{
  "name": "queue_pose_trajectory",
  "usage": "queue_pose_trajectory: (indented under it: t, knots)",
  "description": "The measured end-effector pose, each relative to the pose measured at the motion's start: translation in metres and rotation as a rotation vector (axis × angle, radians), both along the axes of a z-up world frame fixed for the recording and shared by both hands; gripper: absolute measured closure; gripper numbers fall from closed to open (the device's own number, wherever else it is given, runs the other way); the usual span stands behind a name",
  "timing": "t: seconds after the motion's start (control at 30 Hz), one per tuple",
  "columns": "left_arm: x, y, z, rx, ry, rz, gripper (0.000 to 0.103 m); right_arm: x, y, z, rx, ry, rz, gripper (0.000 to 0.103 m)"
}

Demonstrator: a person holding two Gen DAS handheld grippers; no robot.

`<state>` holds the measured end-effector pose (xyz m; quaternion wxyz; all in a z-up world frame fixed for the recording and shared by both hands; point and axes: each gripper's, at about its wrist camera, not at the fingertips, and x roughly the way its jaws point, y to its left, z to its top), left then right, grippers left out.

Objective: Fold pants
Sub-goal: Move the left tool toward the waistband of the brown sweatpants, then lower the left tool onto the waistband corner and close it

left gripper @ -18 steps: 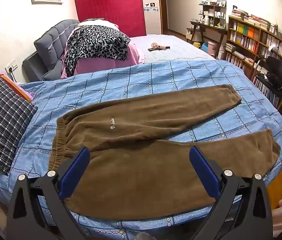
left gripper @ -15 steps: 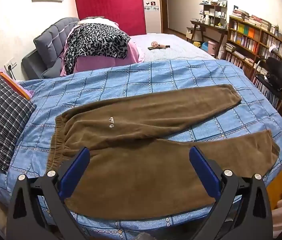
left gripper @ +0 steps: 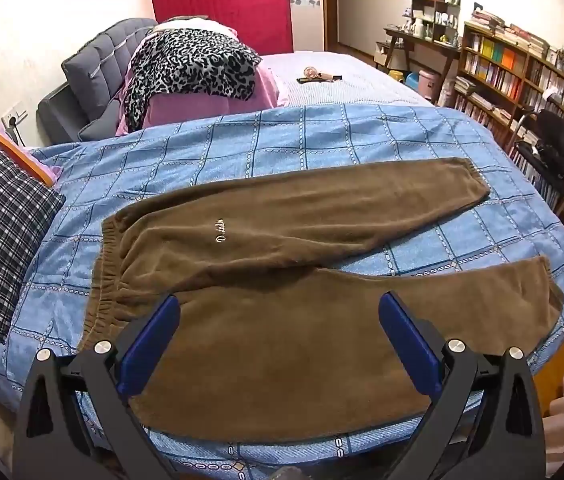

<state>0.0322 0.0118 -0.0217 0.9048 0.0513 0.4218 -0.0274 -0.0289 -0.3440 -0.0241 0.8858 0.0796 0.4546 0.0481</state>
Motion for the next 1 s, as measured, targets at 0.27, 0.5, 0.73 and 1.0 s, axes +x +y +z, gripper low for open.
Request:
queue_pose_trajectory:
  t: [0.27, 0.5, 0.73, 1.0]
  knots:
    - [0.029, 0.022, -0.011, 0.007, 0.03, 0.065, 0.005, 0.031, -0.002, -0.01, 0.001, 0.032, -0.007, 0.003]
    - [0.076, 0.063, -0.032, -0.004, 0.084, 0.18, 0.005, 0.08, -0.001, -0.036, 0.039, 0.099, -0.009, 0.003]
    - [0.13, 0.112, -0.065, 0.006, 0.156, 0.32, 0.005, 0.129, 0.008, -0.068, 0.064, 0.166, 0.012, 0.003]
    - [0.182, 0.178, -0.091, -0.071, 0.206, 0.474, 0.005, 0.168, 0.016, -0.096, 0.068, 0.229, 0.014, 0.003]
